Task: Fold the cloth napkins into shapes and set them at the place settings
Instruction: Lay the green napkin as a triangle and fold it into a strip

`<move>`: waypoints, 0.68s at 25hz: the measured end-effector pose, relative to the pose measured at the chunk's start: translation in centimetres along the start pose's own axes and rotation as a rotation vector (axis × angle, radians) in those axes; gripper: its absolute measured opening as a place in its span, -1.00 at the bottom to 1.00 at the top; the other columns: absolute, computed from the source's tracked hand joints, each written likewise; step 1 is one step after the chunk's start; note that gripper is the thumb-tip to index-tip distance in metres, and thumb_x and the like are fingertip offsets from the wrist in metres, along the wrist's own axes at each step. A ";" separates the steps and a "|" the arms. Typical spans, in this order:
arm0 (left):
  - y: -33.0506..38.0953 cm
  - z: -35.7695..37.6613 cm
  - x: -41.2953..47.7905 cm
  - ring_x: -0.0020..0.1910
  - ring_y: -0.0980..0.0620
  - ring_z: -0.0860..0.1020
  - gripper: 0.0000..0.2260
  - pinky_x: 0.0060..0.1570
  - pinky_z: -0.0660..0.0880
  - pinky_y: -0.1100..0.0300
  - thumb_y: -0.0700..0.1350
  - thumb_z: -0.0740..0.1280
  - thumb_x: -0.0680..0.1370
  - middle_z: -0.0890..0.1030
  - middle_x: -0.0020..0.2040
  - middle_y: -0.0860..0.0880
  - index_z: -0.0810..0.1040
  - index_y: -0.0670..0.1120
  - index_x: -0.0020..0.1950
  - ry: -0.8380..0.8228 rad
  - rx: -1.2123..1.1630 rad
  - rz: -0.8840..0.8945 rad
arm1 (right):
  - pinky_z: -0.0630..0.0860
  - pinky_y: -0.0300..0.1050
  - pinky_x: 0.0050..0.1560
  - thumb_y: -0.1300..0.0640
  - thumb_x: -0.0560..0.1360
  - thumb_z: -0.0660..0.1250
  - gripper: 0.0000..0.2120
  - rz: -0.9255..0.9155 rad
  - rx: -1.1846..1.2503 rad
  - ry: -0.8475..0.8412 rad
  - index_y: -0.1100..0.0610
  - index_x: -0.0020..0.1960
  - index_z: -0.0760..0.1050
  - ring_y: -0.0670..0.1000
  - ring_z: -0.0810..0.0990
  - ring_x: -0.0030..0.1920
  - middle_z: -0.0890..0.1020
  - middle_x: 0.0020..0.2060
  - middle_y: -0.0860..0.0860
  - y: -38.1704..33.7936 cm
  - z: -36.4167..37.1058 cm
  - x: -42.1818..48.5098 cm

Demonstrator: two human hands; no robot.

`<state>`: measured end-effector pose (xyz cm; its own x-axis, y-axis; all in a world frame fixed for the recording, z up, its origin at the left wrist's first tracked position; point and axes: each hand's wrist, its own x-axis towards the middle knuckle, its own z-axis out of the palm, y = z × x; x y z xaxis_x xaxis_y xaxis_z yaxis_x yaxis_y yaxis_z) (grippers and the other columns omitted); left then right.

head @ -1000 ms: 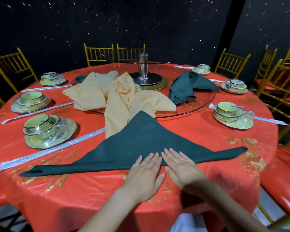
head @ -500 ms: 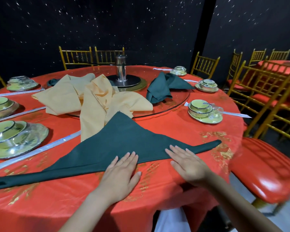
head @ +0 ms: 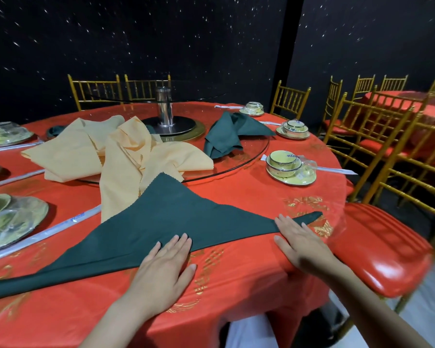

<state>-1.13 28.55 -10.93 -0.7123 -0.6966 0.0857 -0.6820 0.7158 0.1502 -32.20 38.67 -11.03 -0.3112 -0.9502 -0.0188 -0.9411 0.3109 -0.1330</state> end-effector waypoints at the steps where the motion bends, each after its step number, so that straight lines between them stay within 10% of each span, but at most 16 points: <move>1: 0.0 0.0 0.0 0.38 0.31 -0.28 0.06 0.39 -0.28 0.26 0.41 -0.66 0.16 -0.18 0.48 0.20 -0.08 0.05 0.55 0.000 -0.005 0.002 | -0.18 -0.13 0.48 -0.13 0.62 -0.06 -0.45 0.016 -0.001 0.003 0.02 0.55 -0.06 -0.16 -0.11 0.51 -0.03 0.53 -0.09 0.6 -0.1 0.0; 13: 0.5 -0.5 0.2 0.40 0.30 -0.25 0.05 0.38 -0.27 0.25 0.49 -0.55 0.18 -0.11 0.53 0.15 -0.06 0.05 0.55 -0.026 -0.003 0.001 | -0.23 0.00 0.48 -0.19 0.61 -0.16 -0.39 0.152 -0.109 0.011 0.08 0.55 -0.13 -0.08 -0.09 0.52 -0.04 0.54 -0.02 0.0 -2.7 -0.2; 17: 0.8 -0.8 0.2 0.51 0.18 -0.14 -0.15 0.38 -0.27 0.22 0.30 -0.38 0.31 -0.07 0.56 0.08 -0.05 0.00 0.56 -0.017 -0.003 0.002 | -0.24 -0.09 0.47 -0.27 0.43 -0.41 -0.20 -0.219 -0.024 0.105 0.12 0.55 -0.09 -0.11 -0.10 0.52 0.00 0.54 -0.02 -10.3 -2.3 0.0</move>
<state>-1.65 28.93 -10.06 -0.7164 -0.6942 0.0696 -0.6800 0.7171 0.1529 -22.79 35.50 -7.42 -0.1104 -0.9876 0.1112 -0.9901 0.0995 -0.0991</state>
